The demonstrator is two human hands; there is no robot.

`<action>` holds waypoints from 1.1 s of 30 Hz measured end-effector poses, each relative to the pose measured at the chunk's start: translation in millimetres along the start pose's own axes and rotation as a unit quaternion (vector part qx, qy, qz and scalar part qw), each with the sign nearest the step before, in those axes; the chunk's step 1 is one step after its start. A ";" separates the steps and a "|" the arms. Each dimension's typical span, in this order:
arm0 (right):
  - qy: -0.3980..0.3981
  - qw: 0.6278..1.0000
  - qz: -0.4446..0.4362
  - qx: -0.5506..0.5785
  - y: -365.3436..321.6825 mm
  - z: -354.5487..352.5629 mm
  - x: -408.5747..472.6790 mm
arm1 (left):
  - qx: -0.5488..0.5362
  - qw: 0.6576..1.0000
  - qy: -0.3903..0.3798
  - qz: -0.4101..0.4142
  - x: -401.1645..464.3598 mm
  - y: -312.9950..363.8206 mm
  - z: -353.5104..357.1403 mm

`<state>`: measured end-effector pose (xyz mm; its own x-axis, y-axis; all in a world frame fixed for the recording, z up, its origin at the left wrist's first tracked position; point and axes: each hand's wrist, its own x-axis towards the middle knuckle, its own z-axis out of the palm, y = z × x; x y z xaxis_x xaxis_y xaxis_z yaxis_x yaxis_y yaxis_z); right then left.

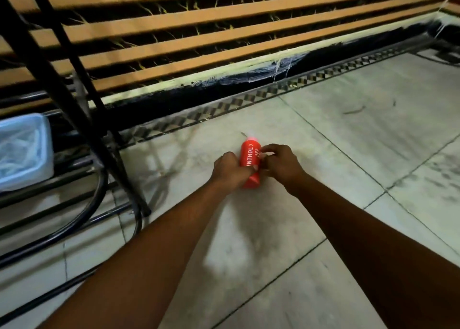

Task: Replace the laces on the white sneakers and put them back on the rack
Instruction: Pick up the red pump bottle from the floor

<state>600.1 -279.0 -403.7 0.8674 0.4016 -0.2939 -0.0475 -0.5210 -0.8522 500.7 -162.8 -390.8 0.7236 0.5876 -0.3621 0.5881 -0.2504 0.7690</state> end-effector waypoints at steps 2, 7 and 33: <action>-0.012 1.000 0.001 0.004 7.3 2.4 6.9 | -0.044 0.999 0.006 -0.027 4.6 2.8 5.3; -0.018 0.996 0.024 0.088 -3.3 0.3 -3.7 | -0.100 0.994 -0.038 -0.026 9.2 -9.9 3.7; -0.093 0.956 -0.173 0.216 -606.1 -209.7 -388.9 | -0.272 0.950 0.038 0.149 -412.8 387.7 -429.5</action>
<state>395.5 -277.2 317.9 0.7671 0.6416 0.0003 -0.0091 0.0113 -0.9999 274.9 -172.0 283.1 0.7885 0.6118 -0.0635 0.0733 0.0091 0.9973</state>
